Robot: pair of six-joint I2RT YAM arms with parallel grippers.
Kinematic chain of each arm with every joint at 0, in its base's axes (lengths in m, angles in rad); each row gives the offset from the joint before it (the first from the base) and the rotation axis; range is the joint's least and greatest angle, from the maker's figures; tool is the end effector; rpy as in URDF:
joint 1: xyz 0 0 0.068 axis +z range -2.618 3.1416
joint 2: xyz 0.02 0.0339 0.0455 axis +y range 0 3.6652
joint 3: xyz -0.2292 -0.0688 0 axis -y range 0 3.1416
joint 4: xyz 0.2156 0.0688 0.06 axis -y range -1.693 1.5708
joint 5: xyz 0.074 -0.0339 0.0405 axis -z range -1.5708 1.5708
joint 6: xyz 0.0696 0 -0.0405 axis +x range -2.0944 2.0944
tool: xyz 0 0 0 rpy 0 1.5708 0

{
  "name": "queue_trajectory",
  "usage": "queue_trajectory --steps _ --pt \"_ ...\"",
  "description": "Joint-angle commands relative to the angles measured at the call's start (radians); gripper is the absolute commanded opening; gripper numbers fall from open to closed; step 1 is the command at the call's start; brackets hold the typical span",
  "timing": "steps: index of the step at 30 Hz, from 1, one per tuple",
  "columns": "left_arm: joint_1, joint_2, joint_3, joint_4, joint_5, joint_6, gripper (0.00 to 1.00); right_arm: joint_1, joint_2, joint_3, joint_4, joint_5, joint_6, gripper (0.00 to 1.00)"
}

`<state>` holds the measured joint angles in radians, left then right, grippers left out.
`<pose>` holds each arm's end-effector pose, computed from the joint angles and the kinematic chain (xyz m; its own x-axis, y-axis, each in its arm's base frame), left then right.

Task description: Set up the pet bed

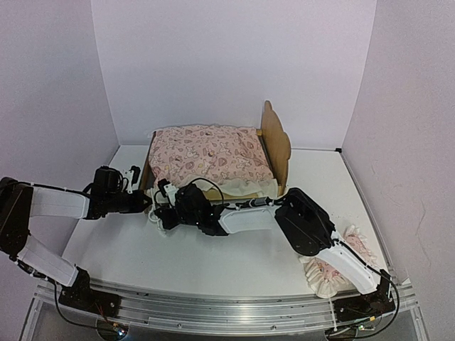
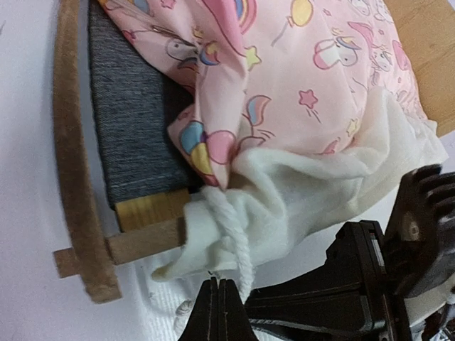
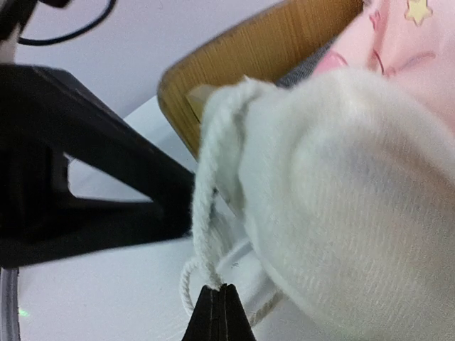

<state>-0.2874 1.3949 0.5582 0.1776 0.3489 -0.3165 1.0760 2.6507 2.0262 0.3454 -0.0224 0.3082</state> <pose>0.2609 -0.1019 0.1339 -0.7217 -0.0917 -0.6861 0.3167 0.8377 -0.4450 0.2694 0.5025 0.1046 -0.3947 -0.0928 -0.9141 -0.8084 0.5079 0.2975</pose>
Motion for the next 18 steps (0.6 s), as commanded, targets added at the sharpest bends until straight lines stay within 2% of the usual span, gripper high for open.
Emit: queue_trajectory --steps 1,5,13,18 --pt "0.002 0.052 -0.007 0.034 0.102 -0.019 0.0 -0.008 -0.08 -0.007 0.052 -0.049 0.016 0.0" --pt "0.005 0.08 0.006 0.064 0.111 -0.02 0.0 -0.009 -0.083 -0.014 0.052 -0.064 0.021 0.0" --pt "0.023 0.153 -0.008 0.182 0.227 -0.099 0.0 -0.012 -0.089 -0.048 0.052 -0.082 0.035 0.0" --pt "0.023 0.181 -0.019 0.202 0.226 -0.129 0.0 -0.015 -0.121 -0.097 0.052 -0.095 0.033 0.1"
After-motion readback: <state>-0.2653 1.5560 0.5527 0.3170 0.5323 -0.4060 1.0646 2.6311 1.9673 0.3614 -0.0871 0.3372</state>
